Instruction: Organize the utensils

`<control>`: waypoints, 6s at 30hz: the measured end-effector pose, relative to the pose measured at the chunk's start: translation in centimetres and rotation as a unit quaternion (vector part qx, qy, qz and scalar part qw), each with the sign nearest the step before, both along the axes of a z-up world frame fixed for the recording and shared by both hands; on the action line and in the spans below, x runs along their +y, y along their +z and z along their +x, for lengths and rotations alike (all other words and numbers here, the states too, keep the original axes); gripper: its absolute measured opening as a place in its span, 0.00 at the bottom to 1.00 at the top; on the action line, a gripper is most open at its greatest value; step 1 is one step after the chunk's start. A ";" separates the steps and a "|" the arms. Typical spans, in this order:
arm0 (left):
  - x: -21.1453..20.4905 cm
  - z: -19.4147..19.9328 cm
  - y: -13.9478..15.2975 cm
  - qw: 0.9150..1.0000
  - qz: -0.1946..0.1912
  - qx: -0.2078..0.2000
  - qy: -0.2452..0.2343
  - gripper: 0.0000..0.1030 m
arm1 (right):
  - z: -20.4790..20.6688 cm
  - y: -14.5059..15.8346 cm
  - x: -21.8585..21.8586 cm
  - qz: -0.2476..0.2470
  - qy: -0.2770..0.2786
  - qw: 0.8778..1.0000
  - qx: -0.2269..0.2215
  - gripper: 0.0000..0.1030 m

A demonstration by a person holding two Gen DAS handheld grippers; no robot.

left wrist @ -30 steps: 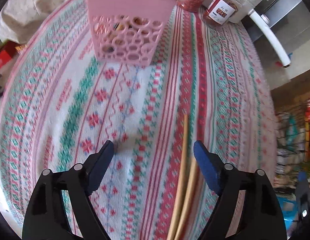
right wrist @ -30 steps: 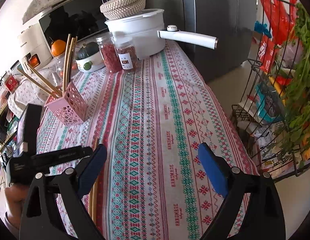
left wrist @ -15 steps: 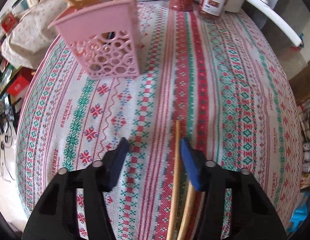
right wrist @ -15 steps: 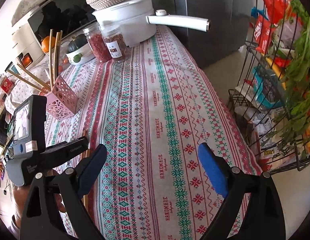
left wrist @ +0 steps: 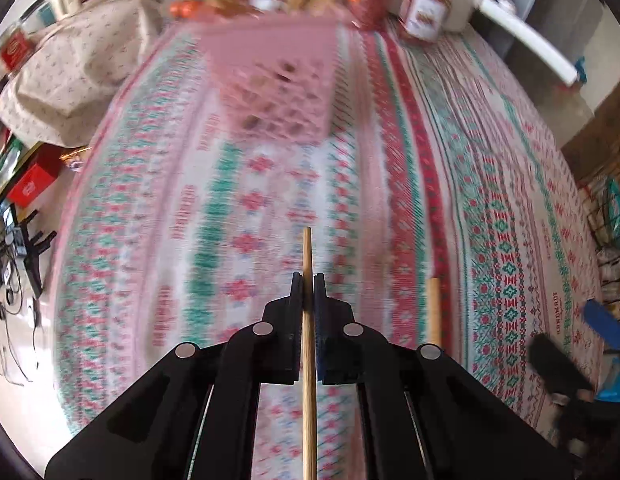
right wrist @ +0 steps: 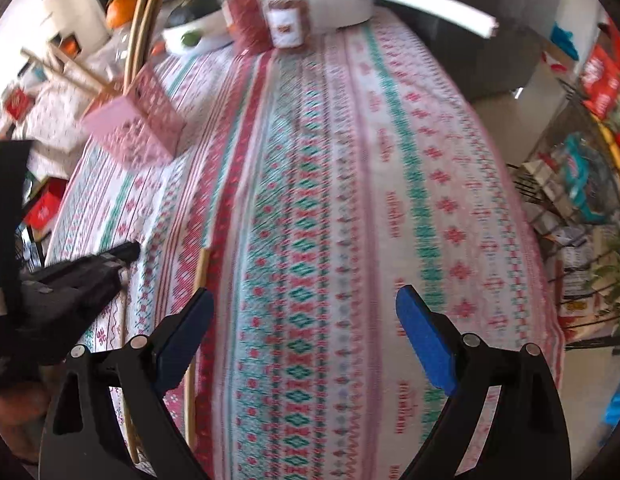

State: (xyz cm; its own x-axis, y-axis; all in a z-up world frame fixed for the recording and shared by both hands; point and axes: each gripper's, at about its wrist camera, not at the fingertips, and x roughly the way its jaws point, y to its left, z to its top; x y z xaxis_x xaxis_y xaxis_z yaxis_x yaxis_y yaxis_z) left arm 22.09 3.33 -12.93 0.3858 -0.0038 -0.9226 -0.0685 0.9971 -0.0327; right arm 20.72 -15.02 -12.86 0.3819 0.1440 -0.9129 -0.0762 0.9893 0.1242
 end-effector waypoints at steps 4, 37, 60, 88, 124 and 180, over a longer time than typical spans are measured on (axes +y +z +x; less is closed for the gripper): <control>2.8 -1.4 2.8 0.999 -0.007 -0.041 0.016 0.04 | 0.7 -1.6 2.7 0.000 0.016 1.000 0.024 0.84; 9.3 -8.3 13.9 0.955 -0.102 -0.275 0.038 0.04 | -4.6 11.3 2.2 0.153 0.027 0.971 -0.184 0.08; 8.2 -3.3 25.2 0.916 -0.109 -0.383 0.058 0.04 | -0.2 20.2 -2.7 0.247 -0.039 0.931 -0.267 0.07; 13.6 -1.6 17.3 0.937 -0.136 -0.286 0.150 0.17 | 6.2 22.7 4.8 0.194 -0.040 0.921 -0.335 0.08; 9.0 -7.3 16.1 0.948 -0.062 -0.293 0.111 0.57 | 0.7 8.5 3.7 0.019 0.085 0.985 -0.150 0.69; 18.8 -7.0 15.6 0.931 -0.170 -0.259 0.194 0.69 | 7.7 19.1 12.0 0.092 0.020 0.942 -0.322 0.07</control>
State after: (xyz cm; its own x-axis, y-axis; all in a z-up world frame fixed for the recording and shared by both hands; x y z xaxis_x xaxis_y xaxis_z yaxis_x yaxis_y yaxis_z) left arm 15.13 22.11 2.69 0.8120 -0.0295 -0.5829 -0.3077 0.8270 -0.4705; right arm 28.42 -3.06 6.24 0.8385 0.3032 -0.4527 -0.2307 0.9503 0.2093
